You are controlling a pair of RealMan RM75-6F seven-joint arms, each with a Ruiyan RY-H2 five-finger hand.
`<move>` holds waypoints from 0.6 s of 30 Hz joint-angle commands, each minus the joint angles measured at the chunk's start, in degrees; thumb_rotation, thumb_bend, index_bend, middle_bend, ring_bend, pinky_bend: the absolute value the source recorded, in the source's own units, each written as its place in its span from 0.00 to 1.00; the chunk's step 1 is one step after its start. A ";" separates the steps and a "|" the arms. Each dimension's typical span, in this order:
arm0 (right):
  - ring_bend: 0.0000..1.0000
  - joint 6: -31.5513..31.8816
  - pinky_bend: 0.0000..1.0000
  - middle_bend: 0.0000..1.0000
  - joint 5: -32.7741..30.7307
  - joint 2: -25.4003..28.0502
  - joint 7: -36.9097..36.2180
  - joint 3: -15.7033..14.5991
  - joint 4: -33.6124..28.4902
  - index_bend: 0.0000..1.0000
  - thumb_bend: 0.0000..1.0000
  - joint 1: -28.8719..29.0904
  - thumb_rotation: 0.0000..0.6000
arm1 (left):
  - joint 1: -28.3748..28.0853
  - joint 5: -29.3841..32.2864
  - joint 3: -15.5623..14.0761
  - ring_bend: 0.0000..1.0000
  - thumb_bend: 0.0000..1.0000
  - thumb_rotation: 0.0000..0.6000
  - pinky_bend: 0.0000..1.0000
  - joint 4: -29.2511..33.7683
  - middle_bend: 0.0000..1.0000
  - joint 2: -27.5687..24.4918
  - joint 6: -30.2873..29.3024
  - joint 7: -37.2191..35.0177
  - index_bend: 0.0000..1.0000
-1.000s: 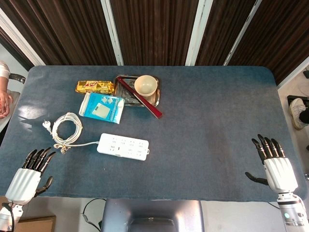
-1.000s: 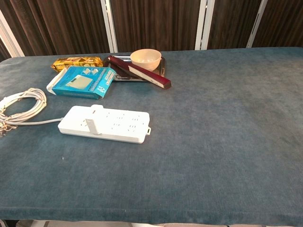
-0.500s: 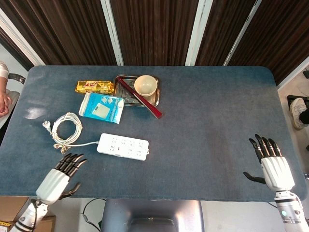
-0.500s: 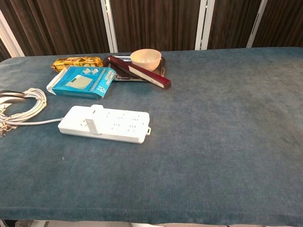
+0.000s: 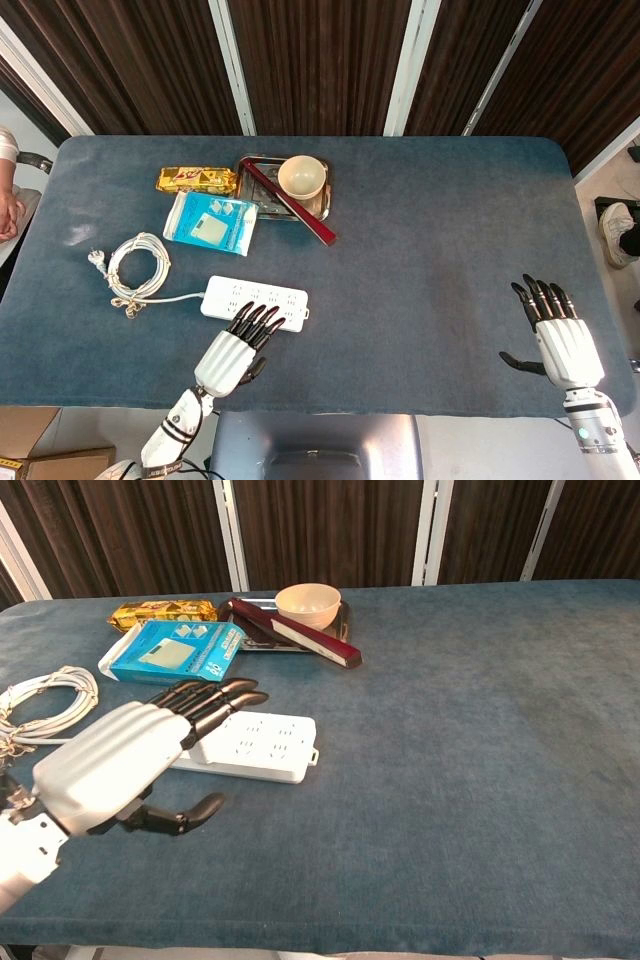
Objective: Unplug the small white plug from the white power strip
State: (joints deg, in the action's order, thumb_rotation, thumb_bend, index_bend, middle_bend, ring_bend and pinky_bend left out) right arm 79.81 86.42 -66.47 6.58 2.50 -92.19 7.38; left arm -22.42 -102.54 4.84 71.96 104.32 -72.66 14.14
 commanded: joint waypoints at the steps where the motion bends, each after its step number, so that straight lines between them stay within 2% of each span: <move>1: 0.00 -0.23 0.00 0.00 0.06 0.27 -0.35 -0.15 -0.07 0.00 0.16 0.08 1.00 | -2.74 2.44 3.34 0.00 0.40 1.00 0.05 -6.45 0.00 5.34 -0.24 3.74 0.00; 8: 0.00 -0.13 0.00 0.00 -0.07 0.61 -0.55 -0.27 -0.14 0.00 0.16 0.00 1.00 | -5.10 7.67 4.47 0.00 0.40 1.00 0.05 -10.37 0.00 7.29 4.39 7.01 0.00; 18: 0.00 -0.01 0.00 0.00 0.04 0.93 -0.92 -0.47 -0.39 0.00 0.16 -0.07 1.00 | -5.85 12.20 4.32 0.00 0.40 1.00 0.06 -11.79 0.00 6.90 5.81 9.56 0.00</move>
State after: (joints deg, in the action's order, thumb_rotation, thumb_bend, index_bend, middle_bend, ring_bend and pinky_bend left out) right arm 79.79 86.44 -65.55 5.68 2.05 -92.56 7.31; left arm -28.04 -90.74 9.25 60.61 111.13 -67.04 23.38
